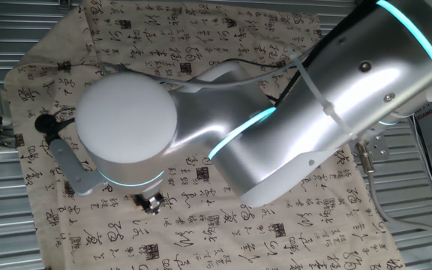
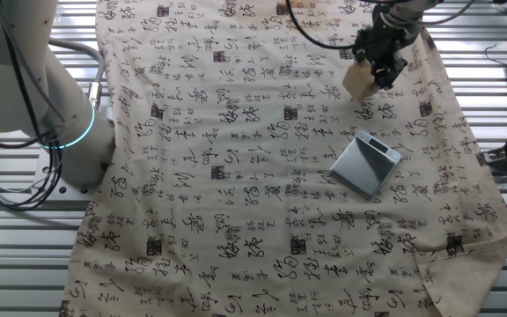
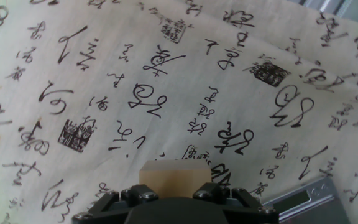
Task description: Place the block on the scale
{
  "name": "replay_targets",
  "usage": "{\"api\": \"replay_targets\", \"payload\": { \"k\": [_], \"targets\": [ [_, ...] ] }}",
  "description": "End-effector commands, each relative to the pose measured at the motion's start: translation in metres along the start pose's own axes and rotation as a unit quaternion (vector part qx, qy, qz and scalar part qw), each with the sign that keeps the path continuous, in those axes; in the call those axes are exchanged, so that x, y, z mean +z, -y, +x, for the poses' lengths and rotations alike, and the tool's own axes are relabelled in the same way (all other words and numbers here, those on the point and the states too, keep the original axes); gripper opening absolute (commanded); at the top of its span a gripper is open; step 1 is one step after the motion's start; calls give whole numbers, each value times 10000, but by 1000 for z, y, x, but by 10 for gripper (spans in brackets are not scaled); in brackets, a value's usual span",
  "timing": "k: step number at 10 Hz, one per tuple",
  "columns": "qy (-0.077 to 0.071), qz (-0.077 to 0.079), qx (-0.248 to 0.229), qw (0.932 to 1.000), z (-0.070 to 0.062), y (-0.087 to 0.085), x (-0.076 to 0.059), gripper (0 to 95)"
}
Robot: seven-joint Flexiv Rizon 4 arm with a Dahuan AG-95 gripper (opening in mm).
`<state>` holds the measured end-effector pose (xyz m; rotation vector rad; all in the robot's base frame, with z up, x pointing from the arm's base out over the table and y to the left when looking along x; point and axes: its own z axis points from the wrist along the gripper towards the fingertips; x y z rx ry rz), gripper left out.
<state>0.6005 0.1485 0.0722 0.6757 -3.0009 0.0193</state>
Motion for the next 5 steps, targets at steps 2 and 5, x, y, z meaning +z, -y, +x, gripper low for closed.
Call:
{"api": "replay_targets", "payload": {
  "k": [2,5],
  "targets": [
    [289,66,561,9980,1,0,0,0],
    [309,69,482,9983,1,0,0,0]
  ]
}}
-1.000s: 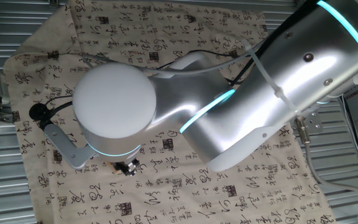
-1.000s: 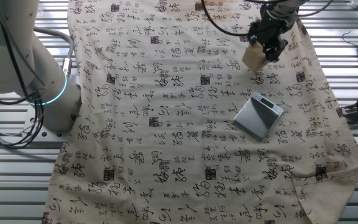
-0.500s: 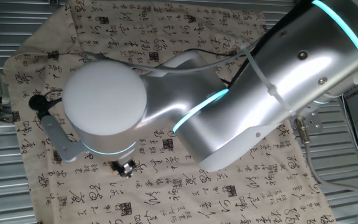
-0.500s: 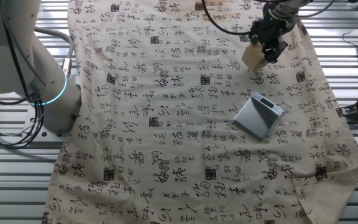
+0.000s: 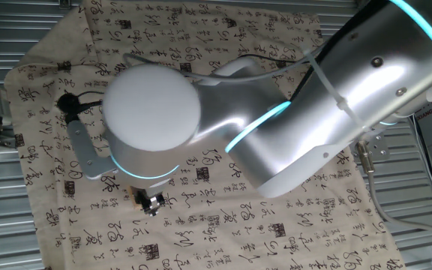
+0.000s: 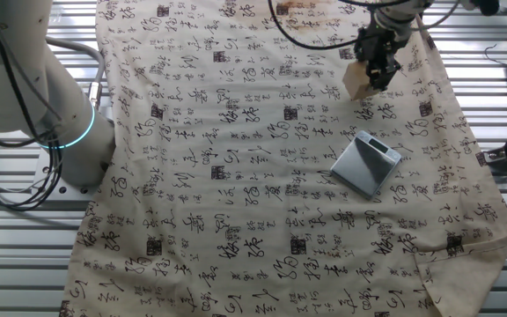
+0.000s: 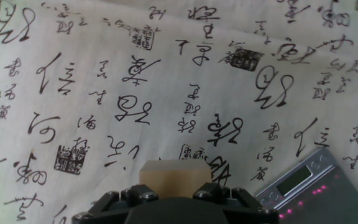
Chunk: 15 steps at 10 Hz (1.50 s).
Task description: Place the block on the scale
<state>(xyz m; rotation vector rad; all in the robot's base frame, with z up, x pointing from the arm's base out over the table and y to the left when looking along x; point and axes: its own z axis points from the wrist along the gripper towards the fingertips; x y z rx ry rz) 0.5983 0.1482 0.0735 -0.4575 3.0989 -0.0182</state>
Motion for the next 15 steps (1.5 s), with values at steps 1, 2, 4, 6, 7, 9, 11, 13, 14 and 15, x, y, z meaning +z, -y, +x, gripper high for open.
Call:
{"api": "replay_targets", "payload": {
  "k": [1,2,4,6,7,9,11,13,14,15],
  "targets": [
    [-53,0,-274,9996,-1,1,1,0],
    [-66,-1,-267,9996,-1,1,1,0],
    [-60,-1,-276,9996,-1,1,1,0],
    [-68,0,-408,9991,-1,1,1,0],
    [-56,-23,-594,9982,-1,1,1,0],
    [-22,-60,-1051,9944,-1,1,1,0],
    [-31,-58,-1150,9933,-1,1,1,0],
    [-6,-45,-1026,9947,-1,1,1,0],
    [15,1,-878,9961,-1,1,1,0],
    [21,-7,-826,9966,-1,1,1,0]
  ]
}}
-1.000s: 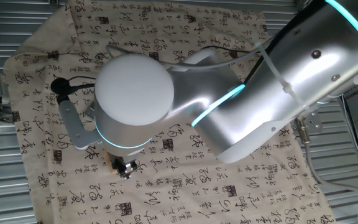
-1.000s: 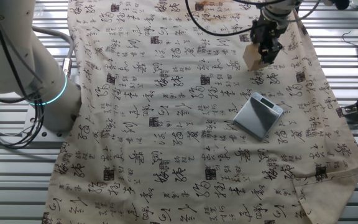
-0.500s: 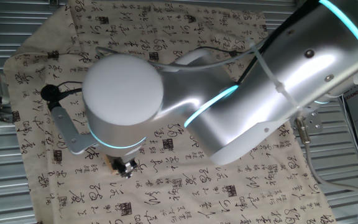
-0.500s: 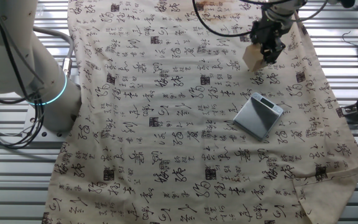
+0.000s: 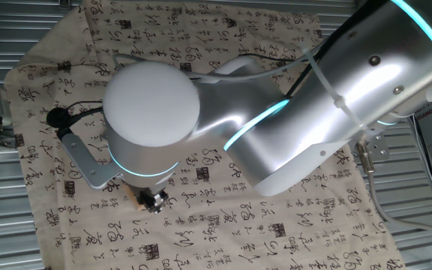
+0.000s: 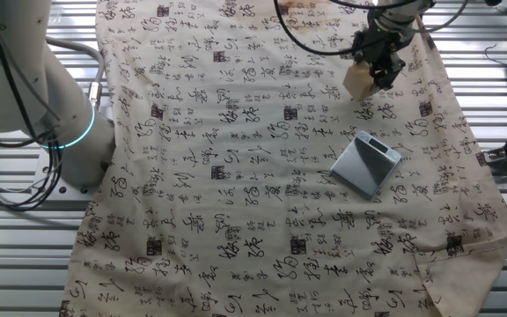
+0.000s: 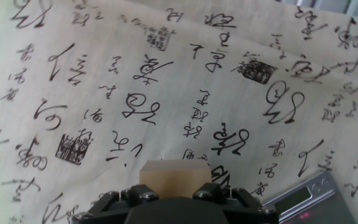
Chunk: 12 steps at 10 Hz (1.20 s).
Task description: Place the block on the scale
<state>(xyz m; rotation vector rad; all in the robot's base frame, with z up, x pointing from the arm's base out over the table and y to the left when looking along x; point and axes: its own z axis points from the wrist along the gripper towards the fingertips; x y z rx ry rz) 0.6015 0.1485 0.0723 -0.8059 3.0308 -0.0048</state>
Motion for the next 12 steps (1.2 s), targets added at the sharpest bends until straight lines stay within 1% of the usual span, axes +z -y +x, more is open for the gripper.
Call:
{"api": "replay_targets", "payload": {
  "k": [1,6,8,9,10,11,12],
  "targets": [
    [20,42,297,9995,2,0,0,0],
    [6,31,362,9993,2,0,0,0],
    [39,31,399,9992,4,1,1,0],
    [76,26,350,9994,8,5,5,0],
    [119,28,228,9997,14,10,9,0],
    [138,30,125,9998,21,12,11,0],
    [87,39,94,9999,27,13,10,0]
  ]
}}
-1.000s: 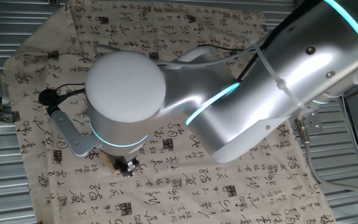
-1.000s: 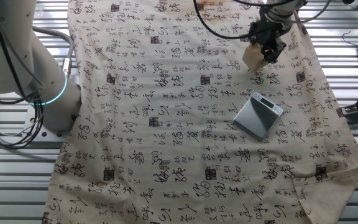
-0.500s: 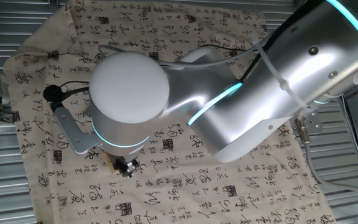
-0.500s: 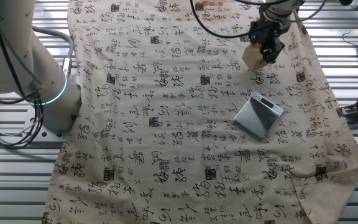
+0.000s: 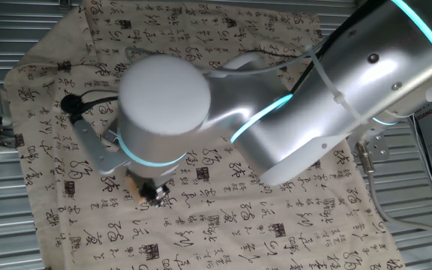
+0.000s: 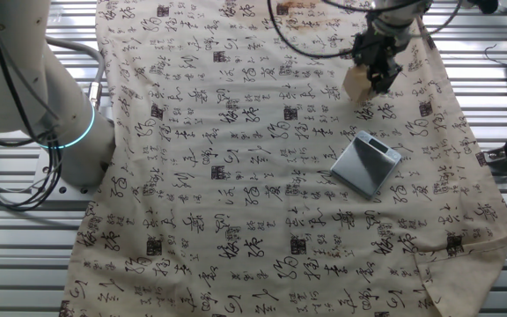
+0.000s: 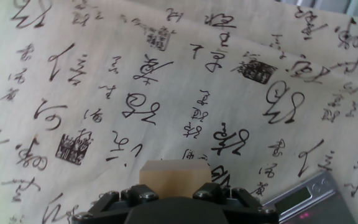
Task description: Place the block on the scale
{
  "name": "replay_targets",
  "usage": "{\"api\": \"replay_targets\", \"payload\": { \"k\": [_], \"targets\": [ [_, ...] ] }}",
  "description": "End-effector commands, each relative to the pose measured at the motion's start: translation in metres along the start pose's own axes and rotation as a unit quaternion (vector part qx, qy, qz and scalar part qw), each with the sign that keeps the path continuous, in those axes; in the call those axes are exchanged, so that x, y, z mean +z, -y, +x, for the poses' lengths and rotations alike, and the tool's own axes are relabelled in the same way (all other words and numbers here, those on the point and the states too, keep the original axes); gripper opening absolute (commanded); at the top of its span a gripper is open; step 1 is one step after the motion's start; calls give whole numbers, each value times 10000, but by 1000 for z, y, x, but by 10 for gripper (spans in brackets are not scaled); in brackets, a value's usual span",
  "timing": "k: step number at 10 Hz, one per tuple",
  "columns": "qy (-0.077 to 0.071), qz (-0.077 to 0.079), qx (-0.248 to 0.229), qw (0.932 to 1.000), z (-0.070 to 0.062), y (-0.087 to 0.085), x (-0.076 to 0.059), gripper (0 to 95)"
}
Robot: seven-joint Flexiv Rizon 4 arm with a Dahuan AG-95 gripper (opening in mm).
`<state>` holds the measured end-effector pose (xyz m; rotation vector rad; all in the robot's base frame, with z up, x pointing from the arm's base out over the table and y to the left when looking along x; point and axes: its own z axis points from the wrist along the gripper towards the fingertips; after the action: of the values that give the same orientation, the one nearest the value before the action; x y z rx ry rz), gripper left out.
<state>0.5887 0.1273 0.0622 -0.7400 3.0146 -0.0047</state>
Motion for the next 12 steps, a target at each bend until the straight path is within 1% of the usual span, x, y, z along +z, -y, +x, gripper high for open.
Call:
{"api": "replay_targets", "payload": {
  "k": [1,4,6,7,8,9,10,11,12],
  "targets": [
    [-66,-12,-102,9999,8,2,-1,0],
    [-63,-7,-206,9998,18,11,1,0],
    [-69,-19,-305,9995,27,18,-1,0],
    [-79,-25,-331,9994,29,21,-2,0],
    [-97,-32,-336,9994,32,26,-7,0],
    [-85,-62,-349,9993,33,29,-9,0],
    [-97,-81,-412,9991,36,36,-12,0],
    [-84,-117,-436,9989,39,40,-14,0],
    [-67,-135,-490,9987,44,47,-16,0]
  ]
}}
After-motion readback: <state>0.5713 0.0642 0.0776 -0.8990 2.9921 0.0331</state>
